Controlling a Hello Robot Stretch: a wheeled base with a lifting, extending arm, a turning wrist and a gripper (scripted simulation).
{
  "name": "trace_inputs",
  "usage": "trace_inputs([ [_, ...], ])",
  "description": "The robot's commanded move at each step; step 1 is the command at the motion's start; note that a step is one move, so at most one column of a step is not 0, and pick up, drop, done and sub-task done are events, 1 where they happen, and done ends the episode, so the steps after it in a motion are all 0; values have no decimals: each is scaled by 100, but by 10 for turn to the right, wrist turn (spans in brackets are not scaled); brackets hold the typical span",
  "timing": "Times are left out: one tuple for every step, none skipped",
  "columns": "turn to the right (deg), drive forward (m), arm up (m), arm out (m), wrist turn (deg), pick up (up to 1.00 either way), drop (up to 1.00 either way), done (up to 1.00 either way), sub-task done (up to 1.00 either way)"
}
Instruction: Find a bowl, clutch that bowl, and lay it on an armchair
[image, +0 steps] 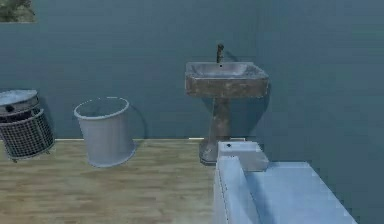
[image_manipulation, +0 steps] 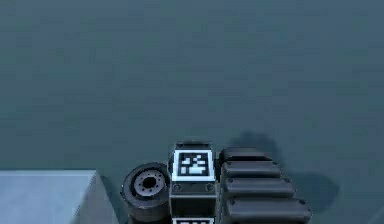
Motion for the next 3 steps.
trace_inputs([
  [-450, 0, 0, 0, 0, 0, 0, 0, 0],
  [-390, 0, 0, 0, 0, 0, 0, 0, 0],
  [0, 100, 0, 0, 0, 0, 0, 0, 0],
])
